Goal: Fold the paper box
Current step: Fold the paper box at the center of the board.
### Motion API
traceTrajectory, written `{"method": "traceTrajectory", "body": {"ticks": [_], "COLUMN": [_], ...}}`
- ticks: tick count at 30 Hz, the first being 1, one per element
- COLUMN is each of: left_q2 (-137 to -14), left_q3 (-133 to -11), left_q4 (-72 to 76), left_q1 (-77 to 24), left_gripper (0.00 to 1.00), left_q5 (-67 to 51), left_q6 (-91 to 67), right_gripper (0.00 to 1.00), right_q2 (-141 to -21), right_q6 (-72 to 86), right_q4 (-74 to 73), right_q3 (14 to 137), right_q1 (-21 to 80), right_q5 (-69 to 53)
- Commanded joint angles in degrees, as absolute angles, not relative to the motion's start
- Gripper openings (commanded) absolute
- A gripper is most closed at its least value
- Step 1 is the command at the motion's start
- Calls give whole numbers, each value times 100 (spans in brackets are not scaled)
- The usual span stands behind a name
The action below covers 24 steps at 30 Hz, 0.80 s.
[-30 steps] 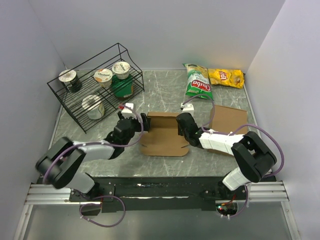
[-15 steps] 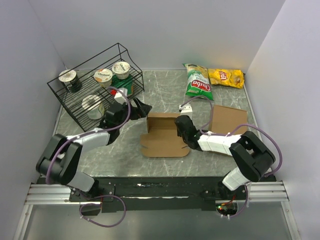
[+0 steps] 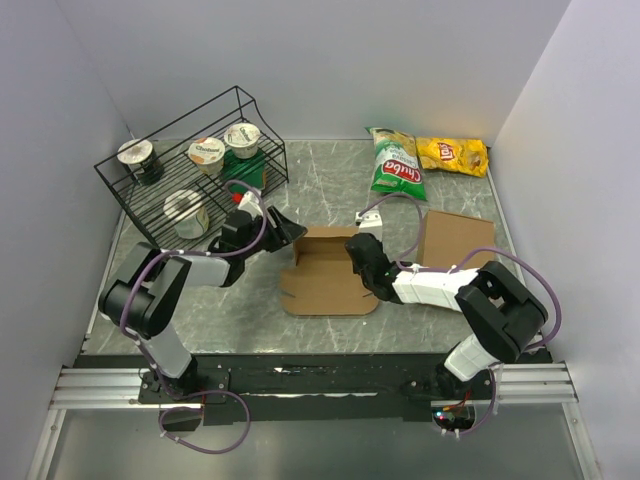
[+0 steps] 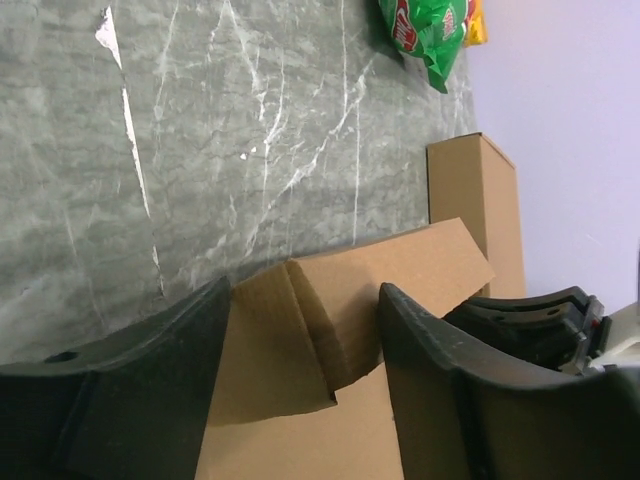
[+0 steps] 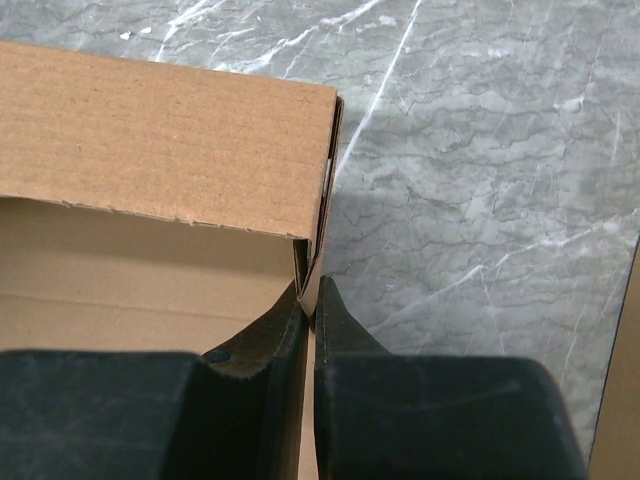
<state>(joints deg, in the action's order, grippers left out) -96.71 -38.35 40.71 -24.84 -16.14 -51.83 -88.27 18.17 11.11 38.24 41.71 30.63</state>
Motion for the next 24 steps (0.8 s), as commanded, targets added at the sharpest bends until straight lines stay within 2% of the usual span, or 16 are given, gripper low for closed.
{"method": "traceTrajectory", "body": {"ticks": [1, 9, 12, 18, 20, 24], "left_q2": [-9686, -9554, -9632, -9738, -9756, -9852], "left_q3": [-3648, -3261, -3182, -2988, -2936, -2865], "left_q4": [4430, 4632, 4798, 4957, 4974, 5036], "left_q1": [-2496, -2496, -2496, -2496, -2496, -2496], "left_gripper": [59, 49, 39, 34, 29, 28], "left_q5": [-1705, -1582, -1626, -1556, -1547, -1573], "left_q6": [-5370, -5414, -5449, -5493, -5467, -5441], "right_gripper": [0, 0, 0, 0, 0, 0], "right_q2": [-9000, -9105, -9114, -9132, -9141, -9158], "right_q6": [1837, 1942, 1969, 2048, 2057, 2092], "right_q4": [747, 554, 510, 422, 404, 352], "right_q3": [3832, 3946, 3973, 3999, 3999, 4034], "right_q1": [4219, 4219, 4228, 4228, 4228, 4236], "right_q5": [3146, 3217, 3234, 3278, 3287, 3331]}}
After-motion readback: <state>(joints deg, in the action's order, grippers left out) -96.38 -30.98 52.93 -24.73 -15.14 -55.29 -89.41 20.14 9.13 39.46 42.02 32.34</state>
